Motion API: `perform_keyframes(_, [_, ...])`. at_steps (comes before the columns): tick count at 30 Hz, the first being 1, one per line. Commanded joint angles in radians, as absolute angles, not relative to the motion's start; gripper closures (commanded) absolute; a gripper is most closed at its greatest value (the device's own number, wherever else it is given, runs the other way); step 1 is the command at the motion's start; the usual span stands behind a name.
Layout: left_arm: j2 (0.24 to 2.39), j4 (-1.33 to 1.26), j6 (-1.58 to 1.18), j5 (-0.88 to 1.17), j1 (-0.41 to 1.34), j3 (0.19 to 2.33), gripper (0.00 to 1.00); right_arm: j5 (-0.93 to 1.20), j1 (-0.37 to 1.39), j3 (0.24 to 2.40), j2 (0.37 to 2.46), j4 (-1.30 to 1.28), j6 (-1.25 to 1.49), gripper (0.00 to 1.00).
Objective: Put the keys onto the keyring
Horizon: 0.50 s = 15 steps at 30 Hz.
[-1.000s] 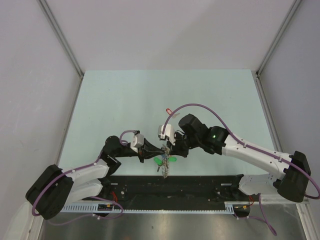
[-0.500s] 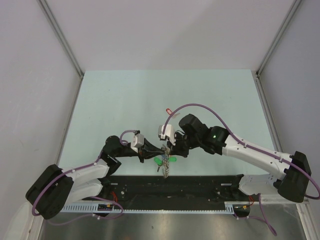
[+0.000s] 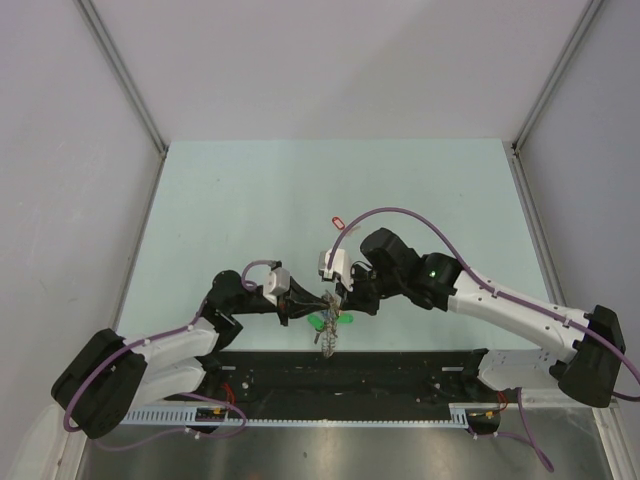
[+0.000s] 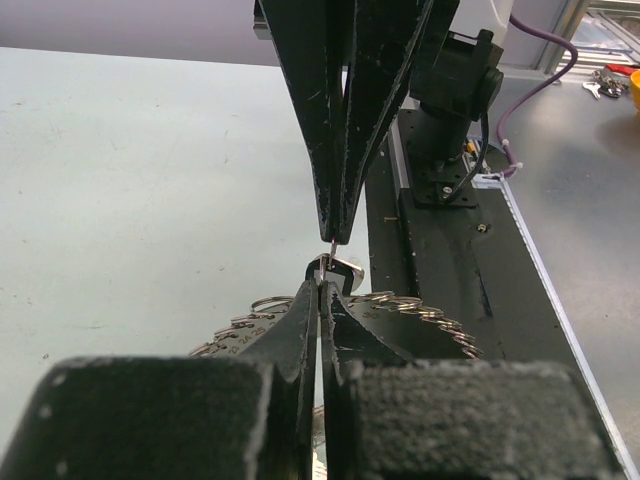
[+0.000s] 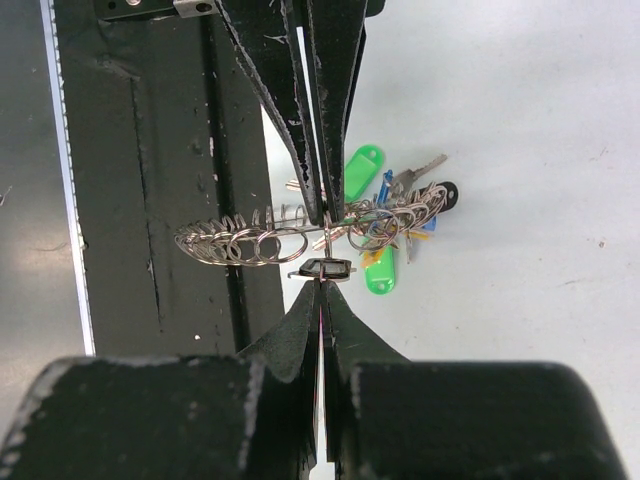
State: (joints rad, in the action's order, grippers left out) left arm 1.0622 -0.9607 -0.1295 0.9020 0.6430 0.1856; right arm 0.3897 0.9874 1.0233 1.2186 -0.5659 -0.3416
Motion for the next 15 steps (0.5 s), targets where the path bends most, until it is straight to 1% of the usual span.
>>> perform_keyframes(1, [1.055,-0.997,-0.107,0.904,0.649,0.232,1.0,0.388,0.992,1.068,1.192,-0.563,-0.351,1.0])
perform_keyframes(9, [1.034,-0.988,-0.101,0.876,0.649,0.224,1.0,0.371,0.989,1.068,1.2,-0.575,-0.351,1.0])
perform_keyframes(15, [1.045,-0.989,-0.1,0.899,0.649,0.229,1.0,0.38,0.989,1.068,1.196,-0.563,-0.353,1.0])
